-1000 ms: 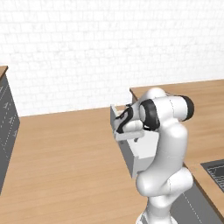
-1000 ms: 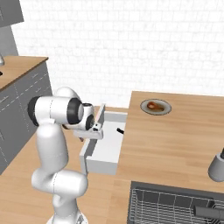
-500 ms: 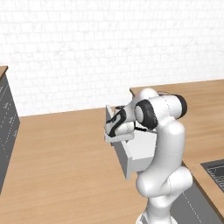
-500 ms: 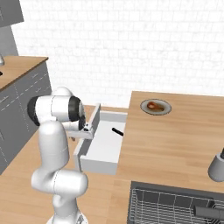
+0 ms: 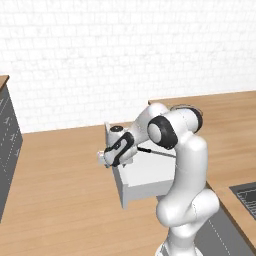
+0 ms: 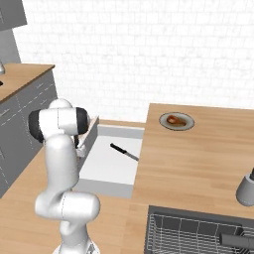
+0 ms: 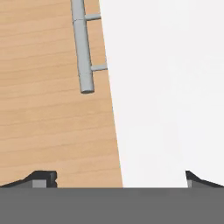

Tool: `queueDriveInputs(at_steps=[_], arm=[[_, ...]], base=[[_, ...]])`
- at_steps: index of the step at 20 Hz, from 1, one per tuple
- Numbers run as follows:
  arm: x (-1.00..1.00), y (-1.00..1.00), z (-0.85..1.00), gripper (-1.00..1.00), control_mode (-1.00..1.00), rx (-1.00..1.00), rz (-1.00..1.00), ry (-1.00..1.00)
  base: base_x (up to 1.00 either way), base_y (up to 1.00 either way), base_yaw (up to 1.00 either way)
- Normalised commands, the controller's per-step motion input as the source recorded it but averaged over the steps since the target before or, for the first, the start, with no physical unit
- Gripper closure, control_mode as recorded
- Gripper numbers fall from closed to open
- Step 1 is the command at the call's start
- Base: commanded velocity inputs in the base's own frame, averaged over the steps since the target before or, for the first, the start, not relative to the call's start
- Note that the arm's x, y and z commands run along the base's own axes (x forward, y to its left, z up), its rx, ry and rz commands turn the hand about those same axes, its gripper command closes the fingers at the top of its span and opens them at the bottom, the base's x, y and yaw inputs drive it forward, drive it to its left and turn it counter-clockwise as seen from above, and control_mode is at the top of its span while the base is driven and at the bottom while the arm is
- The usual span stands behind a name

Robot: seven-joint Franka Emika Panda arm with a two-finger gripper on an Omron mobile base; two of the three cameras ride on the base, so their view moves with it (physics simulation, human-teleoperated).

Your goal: Pick up the knife from the drawer and place it on the cutting board. Then place the meat from the plate to the cutting board.

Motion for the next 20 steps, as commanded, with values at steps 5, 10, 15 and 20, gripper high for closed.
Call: queueDriveInputs(at_steps=[5, 10, 15, 20], arm=[[0.14, 1.00, 0.29, -1.00, -1.00, 0.00, -0.16, -0.11], [0.02, 0.55, 0.97, -1.00, -1.00, 0.00, -0.03, -0.16], [-0.07, -0.61, 1.00, -1.00, -1.00, 0.02, 0.00, -0.02], [-0.01, -1.00, 1.00, -1.00, -1.00, 0.00, 0.21, 0.00]], base=[[0.00, 0.00, 0.00], [0.00, 0.00, 0.00], [0.00, 0.00, 0.00], [0.00, 0.00, 0.00]])
